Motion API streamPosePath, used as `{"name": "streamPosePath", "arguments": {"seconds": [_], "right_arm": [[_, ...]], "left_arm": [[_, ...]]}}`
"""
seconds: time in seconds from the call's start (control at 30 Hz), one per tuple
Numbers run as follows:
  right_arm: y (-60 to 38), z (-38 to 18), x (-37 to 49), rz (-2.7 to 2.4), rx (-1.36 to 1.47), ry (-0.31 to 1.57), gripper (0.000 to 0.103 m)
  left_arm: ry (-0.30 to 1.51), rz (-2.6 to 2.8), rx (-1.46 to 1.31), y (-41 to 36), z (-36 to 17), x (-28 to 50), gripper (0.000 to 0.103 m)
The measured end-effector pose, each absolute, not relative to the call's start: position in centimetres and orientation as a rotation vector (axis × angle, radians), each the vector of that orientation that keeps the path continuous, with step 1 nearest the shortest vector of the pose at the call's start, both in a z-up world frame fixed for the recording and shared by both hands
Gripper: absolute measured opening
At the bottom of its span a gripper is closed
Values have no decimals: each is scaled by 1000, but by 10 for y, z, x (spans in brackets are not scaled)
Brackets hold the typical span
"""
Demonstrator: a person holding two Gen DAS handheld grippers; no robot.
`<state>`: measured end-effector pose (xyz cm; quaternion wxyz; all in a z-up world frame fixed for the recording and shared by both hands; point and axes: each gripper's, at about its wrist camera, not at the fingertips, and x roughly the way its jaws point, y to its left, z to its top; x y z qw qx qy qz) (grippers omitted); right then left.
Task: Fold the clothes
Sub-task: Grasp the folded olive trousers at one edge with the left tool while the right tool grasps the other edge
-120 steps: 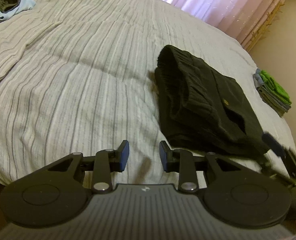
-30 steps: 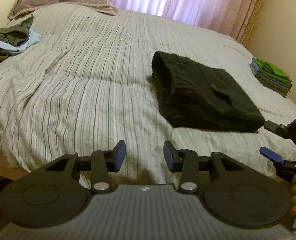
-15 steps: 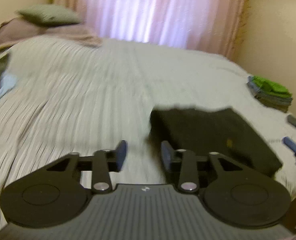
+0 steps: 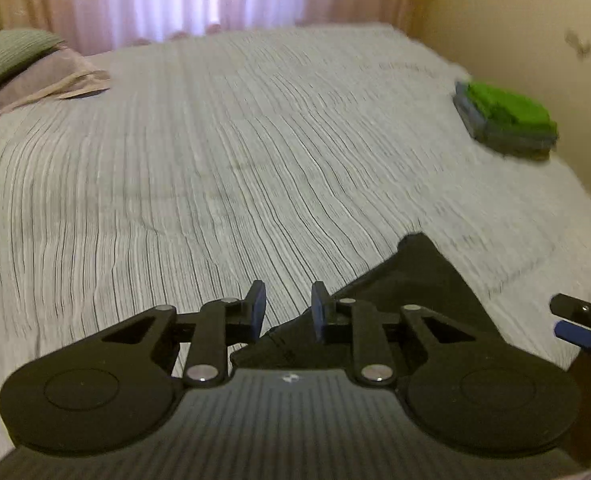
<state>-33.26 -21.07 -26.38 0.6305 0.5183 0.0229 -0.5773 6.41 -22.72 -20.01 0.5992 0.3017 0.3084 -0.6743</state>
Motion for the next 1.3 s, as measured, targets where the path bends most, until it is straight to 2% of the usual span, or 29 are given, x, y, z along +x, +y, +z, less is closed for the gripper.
{"name": "streamPosePath", "arguments": {"seconds": [0.23,0.47,0.53,0.6,0.67,0.8,1.0,1.13,1.17,1.23,1.3], "right_arm": [[-184,-265,-344,-1514,1413,126,67],[-129,-296,-296,-1666,1655,-226,67],[-125,-305,-286,-1674,1719,-352,49],[-123,-311,-281,-1685,1758,-463,49],[-121,-318,-277,-1698,1781,-553,49],[-121,-329,-273,-1714,1787,-644,49],[-118,-337,-262,-1744,1761,-656,49],[-117,-340,-257,-1768,1749,-621,49],[-117,-340,-257,-1771,1746,-615,49],[-118,-342,-257,-1764,1742,-608,38],[-120,-343,-256,-1756,1743,-599,37]], "left_arm": [[636,-1687,994,-273,-220,49,20],[647,-1889,1168,-317,-249,58,20],[661,-1918,1198,-330,-255,58,21],[697,-1945,1206,-343,-262,57,24],[739,-1971,1211,-354,-269,56,33],[897,-1995,1215,-376,-292,57,33],[1046,-2023,1259,-391,-322,53,33],[1124,-2031,1259,-392,-334,52,29],[1157,-2040,1250,-393,-335,52,27],[1203,-2060,1240,-394,-338,51,18],[1200,-2085,1247,-393,-338,50,10]]}}
